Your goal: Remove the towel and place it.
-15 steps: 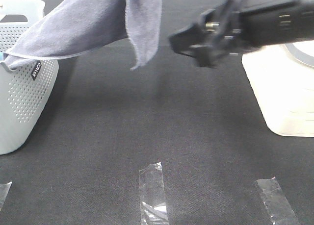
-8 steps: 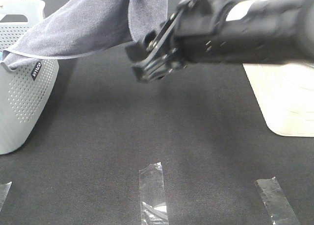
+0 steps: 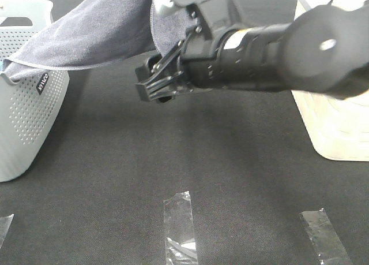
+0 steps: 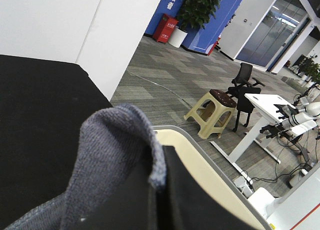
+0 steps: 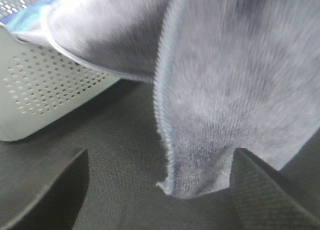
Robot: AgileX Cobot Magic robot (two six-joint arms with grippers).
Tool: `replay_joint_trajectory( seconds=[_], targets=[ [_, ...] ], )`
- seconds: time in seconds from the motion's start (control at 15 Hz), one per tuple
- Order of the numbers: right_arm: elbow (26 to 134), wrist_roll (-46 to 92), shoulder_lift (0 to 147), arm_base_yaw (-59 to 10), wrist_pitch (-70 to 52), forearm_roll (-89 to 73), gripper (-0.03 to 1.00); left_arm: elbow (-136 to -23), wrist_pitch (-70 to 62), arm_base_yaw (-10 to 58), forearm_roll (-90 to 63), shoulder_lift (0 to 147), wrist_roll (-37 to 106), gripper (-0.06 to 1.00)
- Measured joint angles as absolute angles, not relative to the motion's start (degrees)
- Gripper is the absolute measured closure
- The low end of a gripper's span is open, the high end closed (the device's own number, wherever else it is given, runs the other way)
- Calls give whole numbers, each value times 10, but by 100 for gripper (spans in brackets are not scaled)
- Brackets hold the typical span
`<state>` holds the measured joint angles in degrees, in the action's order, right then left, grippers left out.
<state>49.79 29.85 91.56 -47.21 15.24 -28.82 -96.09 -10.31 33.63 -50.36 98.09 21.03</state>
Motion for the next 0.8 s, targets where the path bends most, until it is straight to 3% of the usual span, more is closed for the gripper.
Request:
replay_joint_trajectory(
  seconds=[0.6,0.8],
  targets=[
    [499,311,969,-472,262,-417,24,-961,-103,336,-500,981,210,94],
    [499,311,986,-472,299,-419,31,-961,-103,336,-497,981,210,94]
  ],
)
